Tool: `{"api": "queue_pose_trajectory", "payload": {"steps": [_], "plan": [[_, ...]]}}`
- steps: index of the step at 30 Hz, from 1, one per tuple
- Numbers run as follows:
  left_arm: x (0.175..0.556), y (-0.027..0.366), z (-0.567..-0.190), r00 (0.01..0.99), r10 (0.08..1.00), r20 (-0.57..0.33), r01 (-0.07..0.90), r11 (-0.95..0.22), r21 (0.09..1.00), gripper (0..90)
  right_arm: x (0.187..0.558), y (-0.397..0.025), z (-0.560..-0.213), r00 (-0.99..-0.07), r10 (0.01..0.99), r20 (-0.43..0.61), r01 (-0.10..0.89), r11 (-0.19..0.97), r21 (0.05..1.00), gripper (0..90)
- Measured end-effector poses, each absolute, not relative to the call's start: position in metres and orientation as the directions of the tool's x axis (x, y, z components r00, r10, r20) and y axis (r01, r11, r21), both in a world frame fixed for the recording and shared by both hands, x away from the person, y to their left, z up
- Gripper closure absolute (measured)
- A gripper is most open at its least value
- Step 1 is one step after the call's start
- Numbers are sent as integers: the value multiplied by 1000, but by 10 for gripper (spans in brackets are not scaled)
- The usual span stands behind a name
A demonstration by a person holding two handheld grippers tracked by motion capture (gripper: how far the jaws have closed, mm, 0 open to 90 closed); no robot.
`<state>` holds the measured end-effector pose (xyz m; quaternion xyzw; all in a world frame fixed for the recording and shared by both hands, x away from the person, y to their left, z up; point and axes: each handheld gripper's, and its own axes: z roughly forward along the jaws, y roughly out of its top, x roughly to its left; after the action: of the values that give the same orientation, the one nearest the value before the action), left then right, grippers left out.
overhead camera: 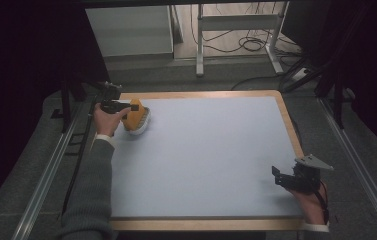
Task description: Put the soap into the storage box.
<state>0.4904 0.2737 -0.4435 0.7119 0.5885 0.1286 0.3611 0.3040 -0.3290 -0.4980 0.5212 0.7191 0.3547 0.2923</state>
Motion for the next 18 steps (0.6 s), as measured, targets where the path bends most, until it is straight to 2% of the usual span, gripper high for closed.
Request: {"api": "queue_pose_trajectory", "payload": {"steps": [6,12,18], "plan": [[474,275,-429,342,909,-239,713,-85,696,299,305,-327,-499,-286,957,-54,548,209,810,78],[459,272,-428,379,893,-244,688,-95,720,277,304,-327,-499,-285,957,-54,547,209,811,78],[439,264,-433,472,844,-254,639,-129,758,234,305,-328,-499,-285,957,-53,546,208,811,78]]}}
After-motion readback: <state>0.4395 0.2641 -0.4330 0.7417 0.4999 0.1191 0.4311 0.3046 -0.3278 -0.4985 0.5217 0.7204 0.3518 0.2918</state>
